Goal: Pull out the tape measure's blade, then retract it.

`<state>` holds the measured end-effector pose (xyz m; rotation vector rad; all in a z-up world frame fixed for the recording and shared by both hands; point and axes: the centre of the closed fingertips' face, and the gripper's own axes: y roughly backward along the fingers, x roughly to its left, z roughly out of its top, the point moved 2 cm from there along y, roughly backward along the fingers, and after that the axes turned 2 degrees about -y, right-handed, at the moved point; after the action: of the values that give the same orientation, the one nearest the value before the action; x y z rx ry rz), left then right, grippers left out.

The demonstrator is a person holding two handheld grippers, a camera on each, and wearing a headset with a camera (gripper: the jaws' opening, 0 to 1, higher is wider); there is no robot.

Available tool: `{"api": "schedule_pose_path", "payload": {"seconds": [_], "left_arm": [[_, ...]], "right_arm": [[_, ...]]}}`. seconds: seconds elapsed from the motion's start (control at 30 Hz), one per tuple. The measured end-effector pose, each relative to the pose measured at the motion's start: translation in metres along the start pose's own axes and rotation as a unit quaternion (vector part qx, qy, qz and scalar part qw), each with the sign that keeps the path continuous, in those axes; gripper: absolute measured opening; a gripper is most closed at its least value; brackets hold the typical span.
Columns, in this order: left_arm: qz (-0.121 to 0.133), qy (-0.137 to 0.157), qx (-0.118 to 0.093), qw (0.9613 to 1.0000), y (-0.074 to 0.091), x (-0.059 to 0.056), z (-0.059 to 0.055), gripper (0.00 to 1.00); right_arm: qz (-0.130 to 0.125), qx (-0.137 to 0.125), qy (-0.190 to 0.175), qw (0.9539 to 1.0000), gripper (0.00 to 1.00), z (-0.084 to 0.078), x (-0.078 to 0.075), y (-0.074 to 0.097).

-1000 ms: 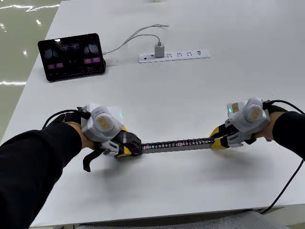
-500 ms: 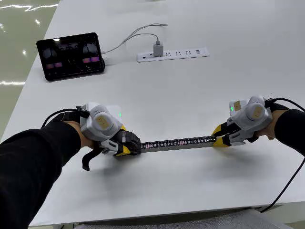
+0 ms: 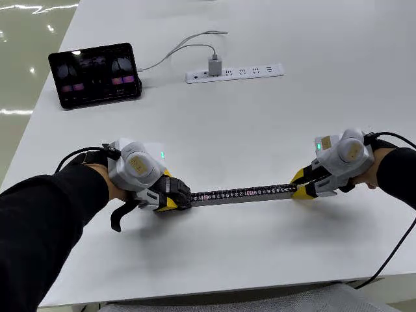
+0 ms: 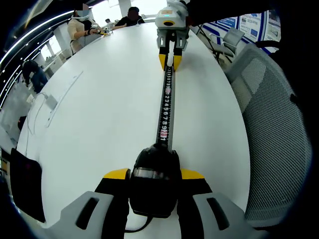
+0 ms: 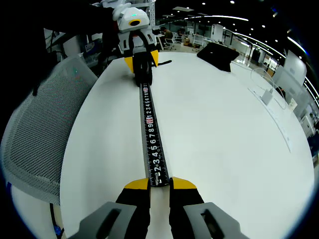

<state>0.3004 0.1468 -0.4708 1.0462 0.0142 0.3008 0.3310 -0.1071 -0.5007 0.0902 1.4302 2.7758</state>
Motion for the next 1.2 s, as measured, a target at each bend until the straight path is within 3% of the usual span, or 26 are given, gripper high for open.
{"api": "schedule_pose_path", "payload": {"seconds": [0.9,1.2], "left_arm": [[-0.005,-0.012,-0.010,0.9999,0.0013,-0.0005,0.0002,0.32],[-0.008,-0.001,-0.012,0.9999,0.0001,0.0022,0.0003,0.32]], "right_arm": [[-0.005,0.007,-0.027,0.9996,0.12,0.0014,-0.0005,-0.0006],[-0.008,0.014,-0.038,0.9992,0.12,0.0019,-0.0001,-0.0011]]}}
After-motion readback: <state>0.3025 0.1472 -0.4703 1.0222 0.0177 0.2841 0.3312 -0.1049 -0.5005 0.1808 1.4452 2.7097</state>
